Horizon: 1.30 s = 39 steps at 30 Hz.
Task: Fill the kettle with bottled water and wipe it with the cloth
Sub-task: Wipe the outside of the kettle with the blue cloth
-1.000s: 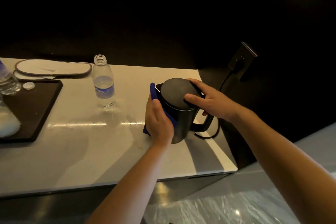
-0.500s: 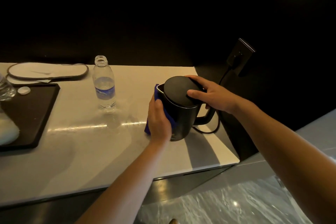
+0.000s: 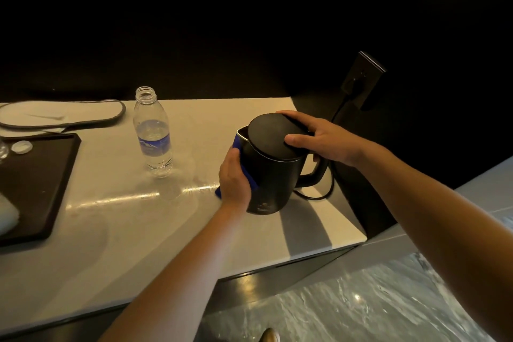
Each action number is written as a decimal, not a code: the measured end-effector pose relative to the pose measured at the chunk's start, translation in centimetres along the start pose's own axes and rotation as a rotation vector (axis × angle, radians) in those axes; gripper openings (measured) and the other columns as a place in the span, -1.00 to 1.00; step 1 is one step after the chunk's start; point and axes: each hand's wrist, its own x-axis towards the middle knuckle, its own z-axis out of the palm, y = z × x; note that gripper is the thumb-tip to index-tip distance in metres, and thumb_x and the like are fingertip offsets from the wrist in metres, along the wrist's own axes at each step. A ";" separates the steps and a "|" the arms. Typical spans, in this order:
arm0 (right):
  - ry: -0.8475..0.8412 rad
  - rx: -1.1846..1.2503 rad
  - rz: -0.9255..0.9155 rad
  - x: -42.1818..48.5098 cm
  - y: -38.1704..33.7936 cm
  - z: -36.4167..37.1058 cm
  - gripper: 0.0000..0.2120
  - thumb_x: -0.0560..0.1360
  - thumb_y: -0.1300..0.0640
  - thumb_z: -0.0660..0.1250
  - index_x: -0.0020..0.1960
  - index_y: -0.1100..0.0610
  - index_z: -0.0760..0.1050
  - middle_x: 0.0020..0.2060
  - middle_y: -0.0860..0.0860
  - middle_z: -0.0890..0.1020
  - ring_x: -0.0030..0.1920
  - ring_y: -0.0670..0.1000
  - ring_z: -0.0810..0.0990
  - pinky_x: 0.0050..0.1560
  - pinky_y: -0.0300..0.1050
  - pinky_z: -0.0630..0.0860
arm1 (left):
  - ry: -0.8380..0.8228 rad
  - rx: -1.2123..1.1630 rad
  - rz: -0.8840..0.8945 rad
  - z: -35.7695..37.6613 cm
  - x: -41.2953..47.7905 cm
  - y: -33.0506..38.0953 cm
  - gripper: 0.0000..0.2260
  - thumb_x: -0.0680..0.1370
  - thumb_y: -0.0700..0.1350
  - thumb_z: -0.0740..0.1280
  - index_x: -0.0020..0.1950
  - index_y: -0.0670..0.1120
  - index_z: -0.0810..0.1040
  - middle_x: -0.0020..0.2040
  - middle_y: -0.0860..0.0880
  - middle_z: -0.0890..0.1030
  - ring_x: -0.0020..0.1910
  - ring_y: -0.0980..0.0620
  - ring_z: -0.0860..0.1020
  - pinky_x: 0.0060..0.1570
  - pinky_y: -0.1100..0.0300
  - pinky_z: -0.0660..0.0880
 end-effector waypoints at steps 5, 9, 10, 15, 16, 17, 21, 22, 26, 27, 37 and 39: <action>0.002 -0.018 0.012 0.1 0.0 0.0 -0.51 0.57 -0.26 0.34 0.38 -0.57 0.21 0.23 -0.23 0.42 0.11 0.05 0.57 -0.26 -0.28 0.59 | -0.163 0.042 -0.202 -1.7 3.2 0.5 -0.59 0.62 0.09 0.13 -0.19 0.09 0.75 -0.18 0.01 0.74 -0.15 0.08 0.69 -0.09 0.16 0.57; 0.012 -0.023 0.018 -0.1 -0.1 0.1 -0.53 0.57 -0.26 0.33 0.36 -0.59 0.21 0.23 -0.21 0.43 0.09 0.06 0.58 -0.27 -0.28 0.59 | -0.154 0.080 -0.326 -1.6 4.1 1.4 -0.61 0.57 0.13 0.20 -0.27 0.06 0.75 -0.20 -0.03 0.75 -0.10 -0.03 0.68 0.04 0.02 0.55; 0.013 -0.022 0.020 -0.1 -0.1 0.1 -0.54 0.57 -0.27 0.33 0.35 -0.60 0.21 0.23 -0.21 0.44 0.09 0.05 0.58 -0.27 -0.29 0.58 | -0.155 0.080 -0.319 -1.5 3.9 1.4 -0.61 0.56 0.14 0.20 -0.26 0.06 0.75 -0.19 -0.03 0.75 -0.07 -0.04 0.67 0.05 0.01 0.55; 0.029 -0.036 0.021 -0.1 0.1 0.3 -0.46 0.57 -0.26 0.33 0.47 -0.48 0.20 0.27 -0.12 0.45 0.11 0.05 0.57 -0.27 -0.29 0.58 | -0.068 -0.073 -0.176 -0.8 0.8 0.4 -0.64 0.60 0.10 0.14 -0.03 -0.01 0.70 -0.07 -0.09 0.72 -0.05 -0.02 0.67 -0.01 0.05 0.56; 0.029 -0.037 0.018 -0.1 0.0 0.3 -0.47 0.57 -0.26 0.33 0.46 -0.49 0.20 0.27 -0.12 0.45 0.12 0.04 0.57 -0.27 -0.29 0.59 | -0.010 -0.077 -0.142 -0.6 -0.1 0.0 -0.64 0.58 0.12 0.14 0.04 -0.04 0.66 -0.02 -0.12 0.70 0.00 -0.06 0.64 0.05 0.00 0.54; 0.030 -0.036 0.015 -0.2 0.0 0.4 -0.48 0.57 -0.27 0.33 0.44 -0.51 0.20 0.27 -0.13 0.45 0.13 0.03 0.57 -0.27 -0.28 0.59 | 0.050 -0.068 -0.114 -0.3 -1.0 -0.4 -0.61 0.57 0.14 0.13 0.13 -0.07 0.62 0.04 -0.14 0.68 0.06 -0.10 0.61 0.12 -0.05 0.51; 0.037 -0.012 0.010 -0.5 -0.2 0.5 -0.51 0.56 -0.27 0.34 0.40 -0.56 0.22 0.26 -0.18 0.46 0.11 0.03 0.57 -0.27 -0.29 0.58 | 0.229 0.092 0.061 1.0 -4.7 -2.1 -0.60 0.64 0.14 0.06 0.36 0.01 0.48 0.12 -0.06 0.64 0.11 -0.04 0.60 0.09 0.00 0.55; 0.040 -0.004 0.009 -0.6 -0.2 0.6 -0.52 0.56 -0.27 0.34 0.37 -0.58 0.23 0.25 -0.19 0.46 0.11 0.03 0.58 -0.28 -0.30 0.58 | 0.270 0.147 0.101 1.2 -5.2 -2.3 -0.61 0.66 0.10 0.05 0.36 -0.03 0.47 0.11 -0.08 0.64 0.09 -0.05 0.61 0.05 -0.01 0.56; 0.075 -0.001 0.011 -0.9 -0.1 1.0 -0.49 0.54 -0.29 0.35 0.43 -0.51 0.25 0.27 -0.12 0.48 0.10 0.05 0.59 -0.29 -0.31 0.57 | 0.368 0.291 0.133 1.3 -6.1 -2.5 -0.70 0.72 -0.06 0.05 0.27 -0.14 0.49 0.04 -0.13 0.64 0.00 -0.04 0.61 -0.04 0.05 0.57; 0.085 0.002 0.012 -0.9 0.1 1.1 -0.46 0.54 -0.29 0.35 0.47 -0.47 0.24 0.29 -0.10 0.48 0.10 0.05 0.59 -0.29 -0.30 0.57 | 0.360 0.299 0.113 0.9 -6.2 -2.3 -0.73 0.72 -0.08 0.06 0.19 -0.13 0.51 -0.02 -0.12 0.64 -0.06 -0.02 0.61 -0.09 0.08 0.54; 0.139 0.024 -0.006 -1.1 0.5 1.6 -0.45 0.35 -0.54 0.32 0.29 -0.69 0.22 0.20 -0.28 0.46 0.08 0.01 0.59 -0.35 -0.38 0.55 | 0.225 -0.331 -0.554 -11.1 -5.7 7.2 -0.82 0.43 -0.08 0.37 -0.06 -0.13 0.66 -0.13 -0.13 0.73 -0.22 -0.15 0.73 -0.25 -0.02 0.66; 0.151 0.009 -0.005 -1.0 0.6 1.6 -0.44 0.33 -0.57 0.31 0.28 -0.70 0.21 0.18 -0.29 0.47 0.07 0.00 0.59 -0.37 -0.34 0.56 | 0.278 -0.297 -0.459 -13.8 -6.3 8.3 -0.81 0.47 -0.04 0.38 0.01 -0.09 0.68 -0.12 -0.11 0.76 -0.19 -0.10 0.74 -0.24 0.01 0.65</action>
